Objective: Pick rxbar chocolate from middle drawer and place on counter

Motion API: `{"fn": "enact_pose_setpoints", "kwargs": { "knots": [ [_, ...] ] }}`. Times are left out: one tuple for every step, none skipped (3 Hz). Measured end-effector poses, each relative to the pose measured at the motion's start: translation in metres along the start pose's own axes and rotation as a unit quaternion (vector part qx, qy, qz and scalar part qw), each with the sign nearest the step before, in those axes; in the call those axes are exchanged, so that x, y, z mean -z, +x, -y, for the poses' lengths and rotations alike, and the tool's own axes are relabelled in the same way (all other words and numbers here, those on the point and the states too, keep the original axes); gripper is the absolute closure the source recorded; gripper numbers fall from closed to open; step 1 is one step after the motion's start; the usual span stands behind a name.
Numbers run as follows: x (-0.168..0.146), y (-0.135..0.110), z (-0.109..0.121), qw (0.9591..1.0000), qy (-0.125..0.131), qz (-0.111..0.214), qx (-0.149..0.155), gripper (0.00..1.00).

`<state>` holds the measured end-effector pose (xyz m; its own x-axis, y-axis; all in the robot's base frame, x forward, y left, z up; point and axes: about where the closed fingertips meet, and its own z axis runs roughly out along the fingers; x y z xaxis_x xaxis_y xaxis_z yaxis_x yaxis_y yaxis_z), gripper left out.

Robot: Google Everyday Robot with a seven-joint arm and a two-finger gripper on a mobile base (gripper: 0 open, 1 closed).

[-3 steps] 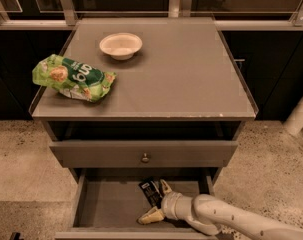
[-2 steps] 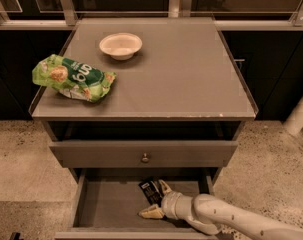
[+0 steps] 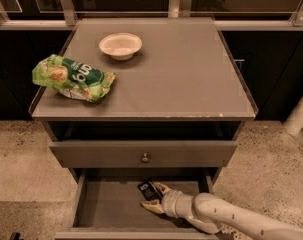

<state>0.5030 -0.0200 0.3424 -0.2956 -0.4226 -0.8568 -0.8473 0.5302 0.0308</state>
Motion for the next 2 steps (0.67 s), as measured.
{"fn": "enact_pose_setpoints", "kwargs": {
  "knots": [
    [0.0, 0.0, 0.0, 1.0, 0.0, 0.0, 0.0, 0.89],
    [0.0, 0.0, 0.0, 1.0, 0.0, 0.0, 0.0, 1.0]
  ]
}}
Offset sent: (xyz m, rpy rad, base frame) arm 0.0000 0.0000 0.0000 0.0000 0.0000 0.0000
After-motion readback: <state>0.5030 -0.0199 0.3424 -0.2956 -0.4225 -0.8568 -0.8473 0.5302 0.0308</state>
